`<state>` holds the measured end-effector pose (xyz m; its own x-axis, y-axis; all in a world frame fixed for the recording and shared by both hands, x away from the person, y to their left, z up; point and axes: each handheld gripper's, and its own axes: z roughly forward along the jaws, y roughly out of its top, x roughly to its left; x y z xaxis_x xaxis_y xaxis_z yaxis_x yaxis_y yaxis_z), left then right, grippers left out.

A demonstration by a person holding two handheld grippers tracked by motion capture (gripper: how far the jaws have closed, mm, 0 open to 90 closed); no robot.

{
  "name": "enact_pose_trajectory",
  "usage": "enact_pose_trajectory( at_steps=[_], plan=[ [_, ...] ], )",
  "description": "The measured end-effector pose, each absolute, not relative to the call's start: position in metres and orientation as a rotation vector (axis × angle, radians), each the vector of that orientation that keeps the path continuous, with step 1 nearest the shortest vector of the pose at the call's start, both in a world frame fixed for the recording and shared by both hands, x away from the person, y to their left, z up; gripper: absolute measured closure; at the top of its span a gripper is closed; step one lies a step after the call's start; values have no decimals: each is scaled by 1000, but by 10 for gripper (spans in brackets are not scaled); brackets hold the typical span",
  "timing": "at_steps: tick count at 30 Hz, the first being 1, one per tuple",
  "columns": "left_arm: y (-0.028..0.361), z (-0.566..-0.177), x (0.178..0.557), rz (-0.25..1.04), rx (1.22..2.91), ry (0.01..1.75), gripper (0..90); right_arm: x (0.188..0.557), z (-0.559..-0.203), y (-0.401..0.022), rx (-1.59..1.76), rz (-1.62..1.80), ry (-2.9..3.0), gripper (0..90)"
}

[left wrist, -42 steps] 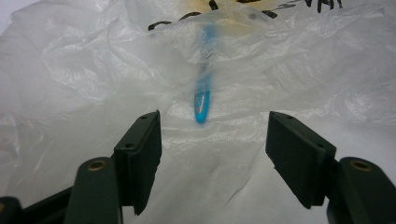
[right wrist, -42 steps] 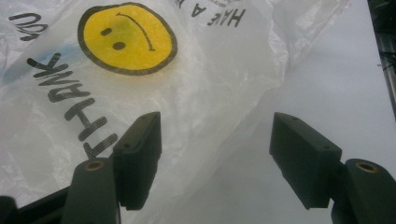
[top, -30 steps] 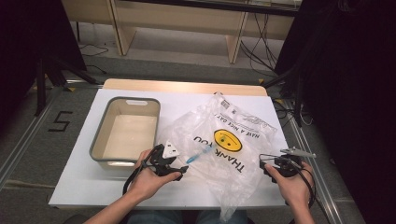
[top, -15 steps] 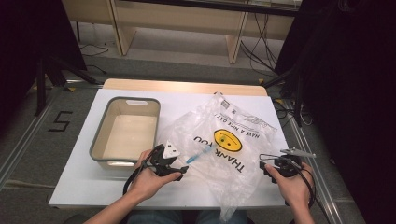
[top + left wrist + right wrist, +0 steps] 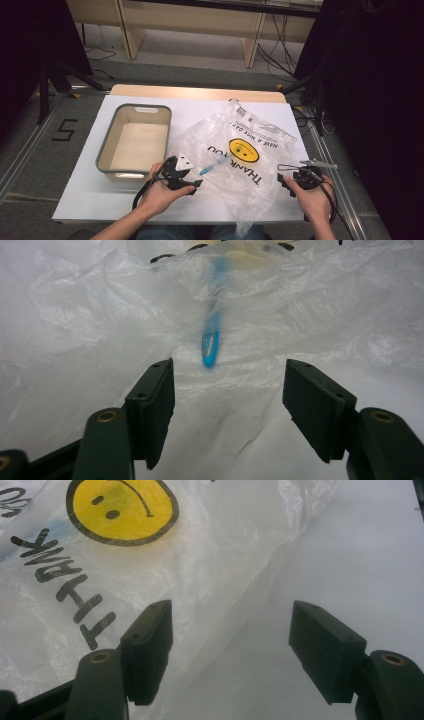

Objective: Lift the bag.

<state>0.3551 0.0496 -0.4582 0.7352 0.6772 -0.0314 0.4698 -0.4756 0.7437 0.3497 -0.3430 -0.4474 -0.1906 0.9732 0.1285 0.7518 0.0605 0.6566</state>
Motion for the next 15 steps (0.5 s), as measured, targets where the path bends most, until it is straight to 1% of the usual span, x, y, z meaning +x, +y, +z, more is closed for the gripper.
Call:
enact_pose_trajectory(
  at_steps=[12, 15],
  plan=[
    [39, -463, 353, 337, 2189, 852, 380, 348, -454, -348, 1838, 886, 1987, 350],
    [39, -464, 353, 332, 2188, 849, 380, 349, -457, -346, 1856, 916, 2006, 372]
  ],
)
